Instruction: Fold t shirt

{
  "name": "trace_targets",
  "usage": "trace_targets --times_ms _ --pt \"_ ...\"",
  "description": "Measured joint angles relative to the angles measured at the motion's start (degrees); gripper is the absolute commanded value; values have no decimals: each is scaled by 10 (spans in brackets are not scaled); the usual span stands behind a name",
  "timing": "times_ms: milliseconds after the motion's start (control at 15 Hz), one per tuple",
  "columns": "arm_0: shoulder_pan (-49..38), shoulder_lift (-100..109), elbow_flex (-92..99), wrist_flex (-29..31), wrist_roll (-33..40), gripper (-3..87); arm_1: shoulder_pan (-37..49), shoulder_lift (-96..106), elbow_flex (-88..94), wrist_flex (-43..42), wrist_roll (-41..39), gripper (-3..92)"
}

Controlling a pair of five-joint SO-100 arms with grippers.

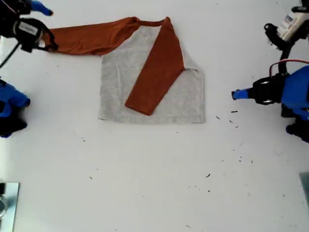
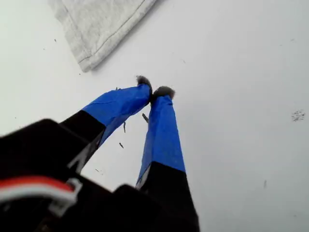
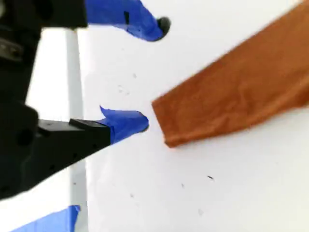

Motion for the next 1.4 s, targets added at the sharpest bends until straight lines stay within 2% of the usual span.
trace_targets --times_ms 67,200,467,600,800,1000,1133,1400 --pt "-62 -14 -3 0 38 352 0 0 0 0 0 35" --pt "-124 -61 -3 -20 69 353 0 0 0 0 0 35" --pt "-126 -168 38 -153 80 334 0 0 0 0 0 35" --pt "-89 -243 40 -210 79 308 0 0 0 0 0 35" --pt "-67 -374 34 -250 80 206 0 0 0 0 6 35" --pt "-62 -453 26 -279 108 4 0 0 0 13 12 35" --pt "-48 -378 32 -277 109 -3 -2 0 0 15 17 35" --pt "4 -223 -42 -159 93 -3 -5 0 0 17 22 35"
